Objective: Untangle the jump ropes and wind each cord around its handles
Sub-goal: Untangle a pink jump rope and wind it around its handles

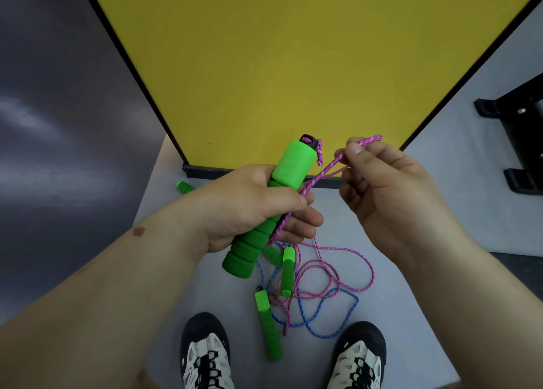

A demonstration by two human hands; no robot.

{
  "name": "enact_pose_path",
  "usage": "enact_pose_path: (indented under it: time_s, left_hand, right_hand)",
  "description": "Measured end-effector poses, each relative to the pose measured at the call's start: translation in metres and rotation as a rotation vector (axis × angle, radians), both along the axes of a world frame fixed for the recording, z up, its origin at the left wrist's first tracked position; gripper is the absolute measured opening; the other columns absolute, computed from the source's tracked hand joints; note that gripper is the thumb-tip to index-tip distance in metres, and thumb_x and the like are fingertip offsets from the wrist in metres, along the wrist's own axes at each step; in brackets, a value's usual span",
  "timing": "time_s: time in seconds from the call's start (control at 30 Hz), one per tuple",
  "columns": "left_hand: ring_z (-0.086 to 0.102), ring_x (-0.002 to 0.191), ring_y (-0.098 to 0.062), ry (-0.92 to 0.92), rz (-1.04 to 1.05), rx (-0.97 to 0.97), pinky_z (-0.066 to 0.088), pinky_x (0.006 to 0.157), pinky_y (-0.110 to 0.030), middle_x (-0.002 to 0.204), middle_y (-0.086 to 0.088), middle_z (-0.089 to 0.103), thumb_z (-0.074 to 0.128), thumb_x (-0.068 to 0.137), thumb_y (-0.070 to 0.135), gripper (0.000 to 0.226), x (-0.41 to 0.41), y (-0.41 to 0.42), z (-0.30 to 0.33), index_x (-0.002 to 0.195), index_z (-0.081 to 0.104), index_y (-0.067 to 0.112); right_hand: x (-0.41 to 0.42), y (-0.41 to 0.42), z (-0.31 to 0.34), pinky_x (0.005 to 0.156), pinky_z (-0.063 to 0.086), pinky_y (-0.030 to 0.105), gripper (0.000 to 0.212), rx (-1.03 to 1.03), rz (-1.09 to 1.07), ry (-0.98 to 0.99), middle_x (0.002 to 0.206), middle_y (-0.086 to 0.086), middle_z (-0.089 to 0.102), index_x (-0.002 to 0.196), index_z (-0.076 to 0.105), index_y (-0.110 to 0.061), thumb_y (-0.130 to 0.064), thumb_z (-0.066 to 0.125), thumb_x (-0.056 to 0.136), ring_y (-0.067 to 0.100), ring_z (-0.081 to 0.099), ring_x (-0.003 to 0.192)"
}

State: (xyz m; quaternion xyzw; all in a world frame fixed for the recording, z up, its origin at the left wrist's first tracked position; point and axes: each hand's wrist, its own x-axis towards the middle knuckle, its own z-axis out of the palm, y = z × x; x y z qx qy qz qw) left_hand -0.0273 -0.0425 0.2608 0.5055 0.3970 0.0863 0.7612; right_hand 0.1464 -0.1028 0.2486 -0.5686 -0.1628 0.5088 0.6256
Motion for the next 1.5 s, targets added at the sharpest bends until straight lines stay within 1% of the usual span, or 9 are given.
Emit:
enact_pose_path:
  time_s: [0.1, 0.2, 0.3, 0.5, 0.63, 0.87, 1.03, 1.23, 1.5]
  left_hand:
    - [0.071, 0.074, -0.025, -0.001, -0.002, 0.000, 0.061, 0.074, -0.038, 0.089, -0.018, 0.075, 0.056, 0.097, 0.002, 0.006, -0.001, 0.000, 0.000, 0.103, 0.058, 0.002]
    - [0.071, 0.074, -0.025, 0.007, 0.005, 0.004, 0.061, 0.076, -0.039, 0.088, -0.017, 0.075, 0.055, 0.097, 0.001, 0.006, 0.000, -0.001, 0.001, 0.102, 0.058, 0.002]
    - [0.072, 0.075, -0.025, 0.005, 0.004, -0.002, 0.061, 0.076, -0.038, 0.088, -0.018, 0.075, 0.055, 0.096, 0.001, 0.007, 0.000, -0.001, 0.001, 0.103, 0.056, 0.003]
    - [0.071, 0.074, -0.024, 0.011, 0.004, 0.003, 0.061, 0.076, -0.039, 0.088, -0.017, 0.075, 0.054, 0.097, 0.001, 0.005, 0.000, 0.000, 0.001, 0.102, 0.057, 0.002]
    - [0.070, 0.074, -0.025, 0.008, 0.014, 0.003, 0.060, 0.079, -0.042, 0.087, -0.017, 0.074, 0.055, 0.097, 0.001, 0.004, 0.001, 0.000, 0.001, 0.100, 0.057, 0.003]
    - [0.071, 0.071, -0.023, 0.011, 0.024, 0.013, 0.062, 0.072, -0.036, 0.085, -0.016, 0.075, 0.055, 0.096, 0.000, 0.010, 0.001, -0.001, 0.003, 0.106, 0.056, 0.000]
    - [0.070, 0.071, -0.024, 0.003, 0.016, 0.007, 0.060, 0.069, -0.036, 0.086, -0.017, 0.074, 0.054, 0.096, 0.000, 0.005, 0.001, 0.000, 0.003, 0.099, 0.057, 0.003]
    - [0.071, 0.073, -0.023, 0.018, -0.003, 0.026, 0.059, 0.080, -0.042, 0.087, -0.016, 0.075, 0.055, 0.096, 0.001, 0.009, -0.001, 0.001, 0.000, 0.104, 0.058, 0.001]
    - [0.071, 0.072, -0.023, 0.016, 0.003, 0.026, 0.060, 0.076, -0.039, 0.087, -0.017, 0.075, 0.055, 0.096, 0.000, 0.008, 0.001, -0.001, 0.002, 0.103, 0.059, 0.001]
  right_hand:
    - [0.001, 0.000, -0.001, 0.062, 0.049, 0.023, 0.004, -0.011, 0.013, 0.019, 0.081, -0.002, 0.070, 0.087, 0.070, -0.018, -0.018, 0.070, 0.091, 0.010, 0.056, 0.062]
    - [-0.003, -0.003, -0.002, 0.062, 0.045, 0.026, 0.009, -0.031, 0.188, 0.028, 0.081, 0.002, 0.065, 0.091, 0.068, -0.016, -0.019, 0.073, 0.084, 0.009, 0.056, 0.061]
    - [-0.008, -0.004, -0.003, 0.061, 0.043, 0.027, 0.014, -0.059, 0.302, 0.003, 0.086, 0.010, 0.060, 0.082, 0.065, -0.014, -0.019, 0.075, 0.074, 0.010, 0.054, 0.061]
    - [-0.003, -0.002, -0.002, 0.060, 0.046, 0.023, 0.006, -0.007, 0.124, -0.039, 0.084, 0.006, 0.067, 0.087, 0.071, -0.017, -0.012, 0.069, 0.089, 0.016, 0.058, 0.073]
    - [-0.001, -0.001, 0.000, 0.063, 0.048, 0.023, 0.004, 0.021, 0.023, -0.016, 0.087, 0.002, 0.070, 0.090, 0.071, -0.017, -0.013, 0.069, 0.091, 0.011, 0.056, 0.064]
    - [-0.010, -0.005, -0.003, 0.061, 0.045, 0.026, 0.006, -0.041, 0.246, -0.013, 0.088, 0.010, 0.065, 0.092, 0.069, -0.012, -0.016, 0.070, 0.087, 0.011, 0.055, 0.064]
    - [-0.008, -0.003, -0.002, 0.061, 0.046, 0.023, 0.007, 0.000, 0.138, -0.051, 0.083, 0.004, 0.067, 0.086, 0.071, -0.017, -0.014, 0.068, 0.091, 0.012, 0.057, 0.067]
    - [-0.003, -0.001, 0.001, 0.065, 0.049, 0.025, 0.007, 0.019, 0.006, -0.045, 0.088, 0.002, 0.071, 0.084, 0.072, -0.018, -0.017, 0.070, 0.091, 0.011, 0.056, 0.065]
    - [-0.009, -0.004, -0.003, 0.060, 0.046, 0.024, 0.004, -0.048, 0.226, 0.021, 0.081, 0.005, 0.064, 0.089, 0.068, -0.014, -0.016, 0.070, 0.088, 0.009, 0.055, 0.061]
